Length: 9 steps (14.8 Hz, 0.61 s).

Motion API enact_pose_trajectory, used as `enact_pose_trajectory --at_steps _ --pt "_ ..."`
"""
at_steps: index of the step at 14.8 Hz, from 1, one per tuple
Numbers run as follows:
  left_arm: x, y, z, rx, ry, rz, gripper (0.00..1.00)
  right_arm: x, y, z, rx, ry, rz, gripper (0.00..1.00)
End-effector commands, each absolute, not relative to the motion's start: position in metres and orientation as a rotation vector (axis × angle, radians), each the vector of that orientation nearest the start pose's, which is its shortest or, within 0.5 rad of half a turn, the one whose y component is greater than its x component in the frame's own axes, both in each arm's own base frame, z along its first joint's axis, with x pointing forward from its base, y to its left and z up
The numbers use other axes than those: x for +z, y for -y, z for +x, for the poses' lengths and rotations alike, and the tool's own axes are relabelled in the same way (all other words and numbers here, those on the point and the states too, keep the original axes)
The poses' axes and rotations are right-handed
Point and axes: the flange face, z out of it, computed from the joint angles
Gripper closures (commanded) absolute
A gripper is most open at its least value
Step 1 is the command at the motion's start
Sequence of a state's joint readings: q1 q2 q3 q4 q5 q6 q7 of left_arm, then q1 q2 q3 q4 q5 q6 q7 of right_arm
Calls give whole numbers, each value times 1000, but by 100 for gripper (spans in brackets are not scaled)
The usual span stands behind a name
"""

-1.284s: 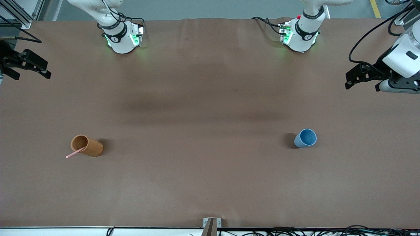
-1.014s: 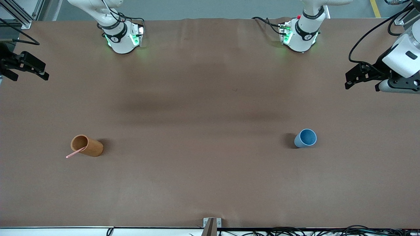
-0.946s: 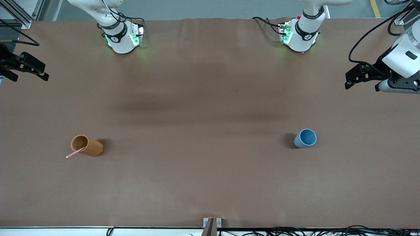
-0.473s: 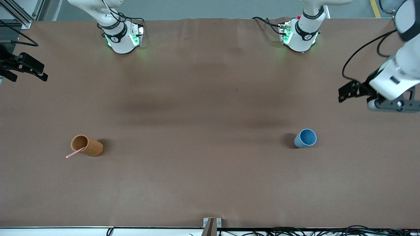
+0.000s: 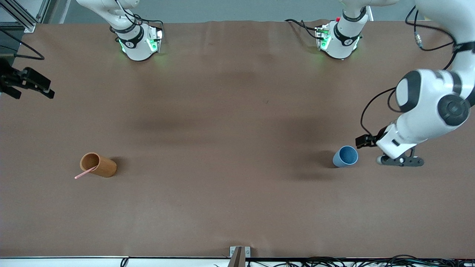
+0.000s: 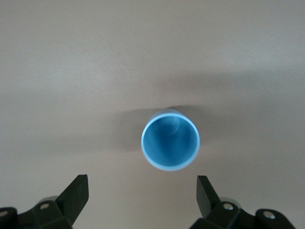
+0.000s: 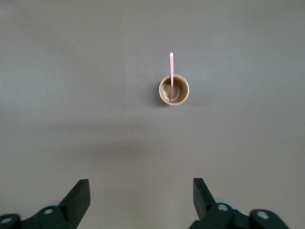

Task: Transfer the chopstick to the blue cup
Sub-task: 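Reach the left gripper down to the blue cup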

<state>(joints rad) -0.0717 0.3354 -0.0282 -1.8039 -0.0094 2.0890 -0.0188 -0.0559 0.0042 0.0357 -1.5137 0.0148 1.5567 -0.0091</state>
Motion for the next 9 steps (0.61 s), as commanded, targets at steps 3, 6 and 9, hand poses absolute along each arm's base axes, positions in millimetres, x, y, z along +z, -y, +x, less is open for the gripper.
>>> enact_pose_trajectory --at_steps 3,6,9 --pt "284 60 629 78 -133 -3148 1 573 19 612 -65 -46 -3140 24" --pt "261 59 624 78 -133 -3148 22 522 36 644 -84 -84 -3140 24" --pt "248 60 624 82 -136 -3146 86 459 55 673 -97 -117 -3142 27"
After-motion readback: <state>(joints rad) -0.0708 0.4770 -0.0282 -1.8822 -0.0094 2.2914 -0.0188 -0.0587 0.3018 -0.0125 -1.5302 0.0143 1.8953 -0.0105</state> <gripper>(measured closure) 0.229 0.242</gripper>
